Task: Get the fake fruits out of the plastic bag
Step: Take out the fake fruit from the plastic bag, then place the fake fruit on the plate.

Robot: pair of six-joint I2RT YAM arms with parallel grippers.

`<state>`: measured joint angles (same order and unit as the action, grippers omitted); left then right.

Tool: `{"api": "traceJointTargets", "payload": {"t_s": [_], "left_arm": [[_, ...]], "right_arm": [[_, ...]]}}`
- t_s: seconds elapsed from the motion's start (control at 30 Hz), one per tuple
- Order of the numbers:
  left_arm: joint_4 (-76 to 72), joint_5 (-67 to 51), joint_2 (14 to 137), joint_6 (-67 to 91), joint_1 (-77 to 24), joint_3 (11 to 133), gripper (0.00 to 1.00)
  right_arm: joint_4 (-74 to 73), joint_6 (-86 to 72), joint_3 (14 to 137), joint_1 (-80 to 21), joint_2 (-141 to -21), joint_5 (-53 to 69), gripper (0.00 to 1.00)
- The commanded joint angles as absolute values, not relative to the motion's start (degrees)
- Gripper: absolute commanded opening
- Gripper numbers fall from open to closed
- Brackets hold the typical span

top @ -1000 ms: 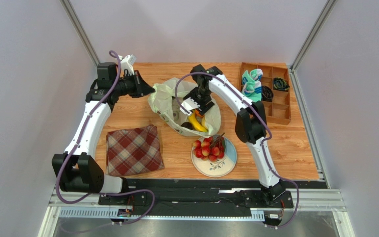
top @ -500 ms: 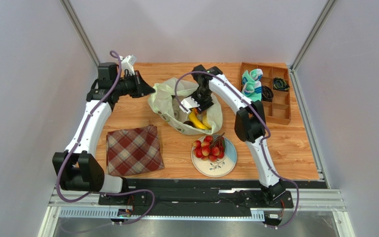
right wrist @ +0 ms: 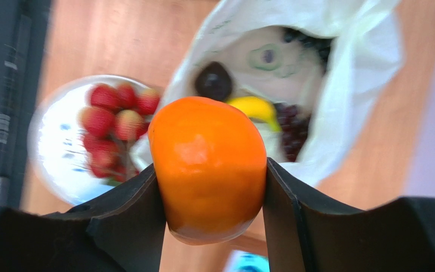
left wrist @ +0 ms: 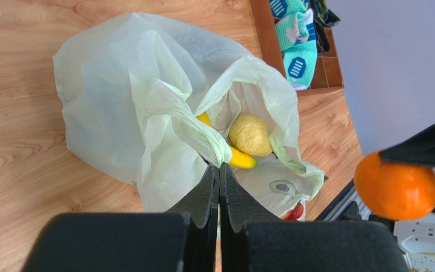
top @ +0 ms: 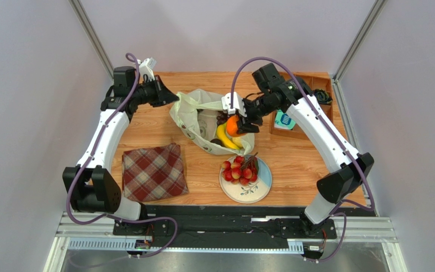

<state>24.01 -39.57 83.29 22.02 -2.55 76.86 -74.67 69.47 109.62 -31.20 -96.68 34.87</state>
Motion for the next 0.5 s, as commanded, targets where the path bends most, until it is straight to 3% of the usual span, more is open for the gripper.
{"api": "traceJointTargets", "payload": {"t_s": [0.0,0.3,0.47], "left_arm": [[21.27,-39.99,82.88,23.29,-2.64,80.51,0.0],[20.74,-39.99,82.0,23.73,-2.64,79.37,0.0],[20.66,-39.82,81.3,23.73,-2.64,78.14,0.0]], "right_arm": [[-83.04,50.28,100.13,-28.84,-95.81,42.09,0.33],[-86.83,53.42,72.28,-20.48,-83.77,37.8,0.33],[-87.89,58.09,66.8,-19.6,-85.77,35.07,0.34]]}}
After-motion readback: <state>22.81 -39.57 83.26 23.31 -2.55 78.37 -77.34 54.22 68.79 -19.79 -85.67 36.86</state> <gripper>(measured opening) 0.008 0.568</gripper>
